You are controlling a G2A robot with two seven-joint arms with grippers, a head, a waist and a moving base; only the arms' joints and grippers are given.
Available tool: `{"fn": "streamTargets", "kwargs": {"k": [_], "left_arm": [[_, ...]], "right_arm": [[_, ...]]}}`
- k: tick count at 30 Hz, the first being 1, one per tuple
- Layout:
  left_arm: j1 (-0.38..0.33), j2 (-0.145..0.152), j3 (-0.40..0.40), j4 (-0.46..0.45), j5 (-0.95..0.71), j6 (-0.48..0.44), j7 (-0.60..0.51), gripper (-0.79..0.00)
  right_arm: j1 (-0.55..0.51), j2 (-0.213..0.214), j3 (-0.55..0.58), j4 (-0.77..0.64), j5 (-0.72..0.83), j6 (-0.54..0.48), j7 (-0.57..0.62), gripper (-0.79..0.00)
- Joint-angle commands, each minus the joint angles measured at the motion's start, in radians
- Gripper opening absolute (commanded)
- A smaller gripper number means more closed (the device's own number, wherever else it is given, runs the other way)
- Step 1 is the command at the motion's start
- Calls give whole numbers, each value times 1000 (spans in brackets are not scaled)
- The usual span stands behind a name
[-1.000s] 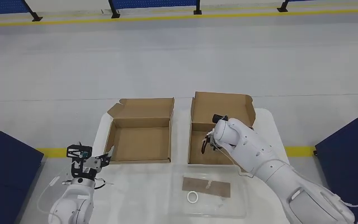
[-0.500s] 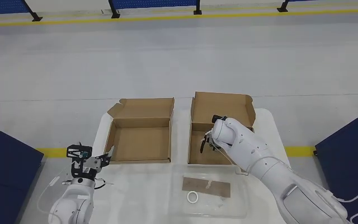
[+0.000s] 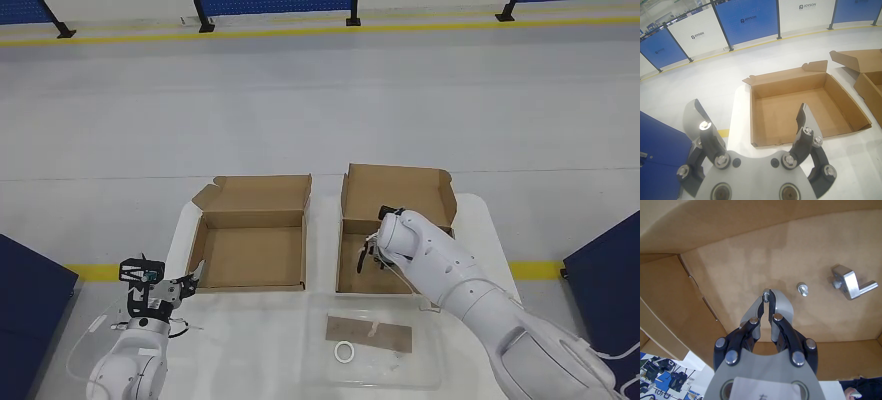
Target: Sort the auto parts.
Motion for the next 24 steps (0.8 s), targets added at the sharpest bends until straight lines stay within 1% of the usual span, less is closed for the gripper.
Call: {"fn": "streamTargets", "kwargs": {"k": [1, 3, 4, 8, 9, 14, 15, 17, 18, 24], "left_arm": [[0, 0, 0, 0, 0, 0, 0, 0], [0, 0, 0, 0, 0, 0, 0, 0], [0, 0, 0, 0, 0, 0, 0, 0], [0, 0, 0, 0, 0, 0, 0, 0], [0, 0, 0, 0, 0, 0, 0, 0], [0, 0, 0, 0, 0, 0, 0, 0], [0, 0, 0, 0, 0, 0, 0, 0], [0, 0, 0, 0, 0, 0, 0, 0], [0, 0, 0, 0, 0, 0, 0, 0], [0, 0, 0, 0, 0, 0, 0, 0]], "right_arm": [[0, -1, 2, 0, -2, 0, -1, -677], [0, -2, 7, -3, -4, 1, -1, -659], [0, -2, 10, -5, -6, 1, -2, -634], [-3, 2, 25, -26, -16, 4, -2, -606], [-4, 3, 28, -31, -18, 5, -2, -579], [-17, 17, 59, -82, -27, 11, 7, -489], [-20, 21, 70, -96, -25, 9, 9, -422], [-30, 31, 92, -126, -29, 10, 11, -37], [-36, 36, 103, -145, -32, 13, 13, 0], [-88, 78, 182, -281, -62, 29, 36, 0]]}}
